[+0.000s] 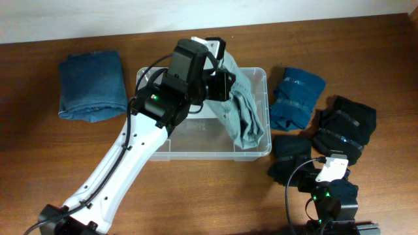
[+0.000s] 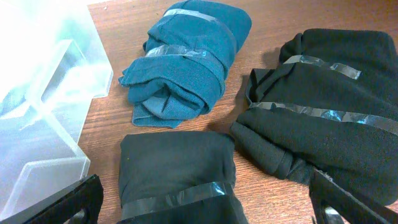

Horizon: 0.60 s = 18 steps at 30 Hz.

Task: Pack container
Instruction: 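Lift the light-blue jeans with the left gripper and lower into bin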

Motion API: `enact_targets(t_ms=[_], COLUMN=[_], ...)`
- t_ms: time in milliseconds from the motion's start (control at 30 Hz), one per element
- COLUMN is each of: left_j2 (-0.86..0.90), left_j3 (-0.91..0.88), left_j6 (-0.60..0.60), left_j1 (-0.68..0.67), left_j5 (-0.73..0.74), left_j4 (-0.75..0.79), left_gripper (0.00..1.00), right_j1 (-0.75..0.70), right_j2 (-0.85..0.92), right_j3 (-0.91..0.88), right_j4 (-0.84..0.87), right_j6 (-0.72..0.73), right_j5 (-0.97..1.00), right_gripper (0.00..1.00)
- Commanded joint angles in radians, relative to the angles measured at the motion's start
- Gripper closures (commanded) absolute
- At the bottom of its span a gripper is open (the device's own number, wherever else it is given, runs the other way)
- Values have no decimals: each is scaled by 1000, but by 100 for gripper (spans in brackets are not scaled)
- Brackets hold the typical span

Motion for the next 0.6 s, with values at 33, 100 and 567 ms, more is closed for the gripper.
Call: enact_targets(t_ms=[33,100,567], left_j2=[-35,-35,21], left_j3=[31,31,14], left_j6=[-23,-23,48], left_j1=[7,6,4], left_j5=[-3,-3,-100], left_j4=[54,42,-99], left_gripper=[100,100,100], right_j1=[-8,-8,-8], right_j2=[-8,-8,-8], right_j3=[-8,-8,-8], right_j4=[2,2,2], right_j6=[0,0,0], right_j5=[-2,-2,-2], right_gripper=[2,2,2])
